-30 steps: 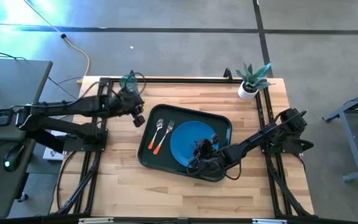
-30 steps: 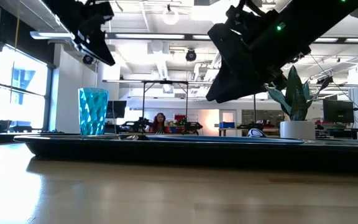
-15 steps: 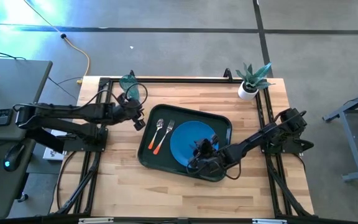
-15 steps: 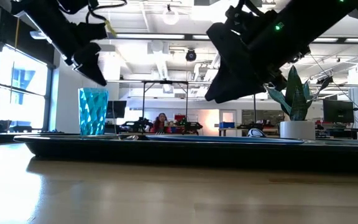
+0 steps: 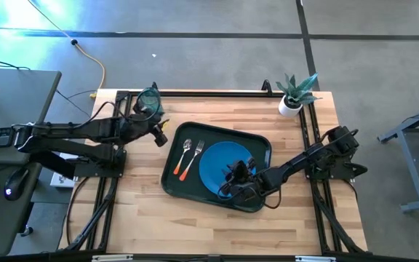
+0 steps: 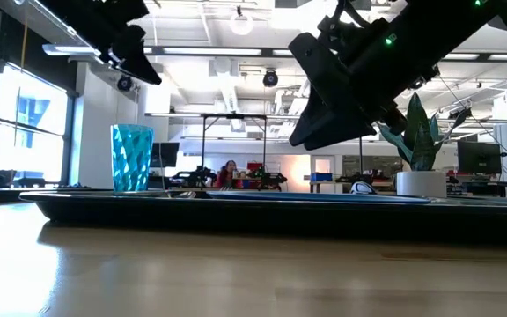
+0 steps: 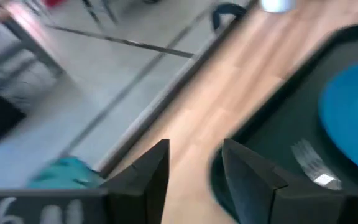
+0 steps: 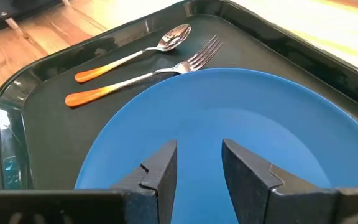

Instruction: Pick and place plate/cup/fork/spoon on tray

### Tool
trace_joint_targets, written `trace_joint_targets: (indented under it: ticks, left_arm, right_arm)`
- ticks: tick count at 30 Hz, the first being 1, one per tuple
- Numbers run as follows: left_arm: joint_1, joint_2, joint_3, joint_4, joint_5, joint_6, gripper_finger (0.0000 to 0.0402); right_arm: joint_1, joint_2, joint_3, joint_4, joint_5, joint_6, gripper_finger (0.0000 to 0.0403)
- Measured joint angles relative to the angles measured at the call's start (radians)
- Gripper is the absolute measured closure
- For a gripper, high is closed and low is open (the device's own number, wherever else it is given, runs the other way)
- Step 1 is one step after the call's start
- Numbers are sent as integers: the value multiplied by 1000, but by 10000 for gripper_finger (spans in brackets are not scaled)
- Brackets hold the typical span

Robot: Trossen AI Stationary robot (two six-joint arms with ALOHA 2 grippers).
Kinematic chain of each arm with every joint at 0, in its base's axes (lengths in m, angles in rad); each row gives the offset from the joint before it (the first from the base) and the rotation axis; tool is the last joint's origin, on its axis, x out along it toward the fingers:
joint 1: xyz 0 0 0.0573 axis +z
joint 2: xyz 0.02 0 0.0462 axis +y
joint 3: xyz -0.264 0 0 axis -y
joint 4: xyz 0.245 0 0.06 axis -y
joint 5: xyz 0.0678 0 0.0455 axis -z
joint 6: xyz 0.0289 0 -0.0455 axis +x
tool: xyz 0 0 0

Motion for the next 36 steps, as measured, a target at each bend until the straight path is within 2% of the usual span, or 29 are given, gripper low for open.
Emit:
trace_joint_targets:
  ticks: [4, 9, 17, 21, 28, 31, 36]
  left_arm:
    - [0, -9, 30, 11, -88, 67, 236]
    - [-24, -73, 77, -86, -95, 10, 223]
    - [-30, -126, 5, -116, -98, -2, 234]
    - [-26, -122, -39, -130, -101, -37, 236]
    - [23, -122, -55, -99, -230, 43, 236]
    - [105, -115, -55, -47, -175, 127, 240]
    - [318, -54, -47, 13, 30, 242, 248]
  right_arm:
    - [0, 0, 0, 0, -2, 7, 284]
    - [-20, 0, 0, 24, 7, -17, 284]
    - [-64, 0, 0, 153, -98, -113, 284]
    - [-74, 1, 19, 238, -108, -213, 284]
    - [-140, 0, 131, 249, -191, -369, 284]
    - [-143, 0, 144, 248, -192, -395, 284]
    - [-148, 0, 145, 241, -191, -394, 284]
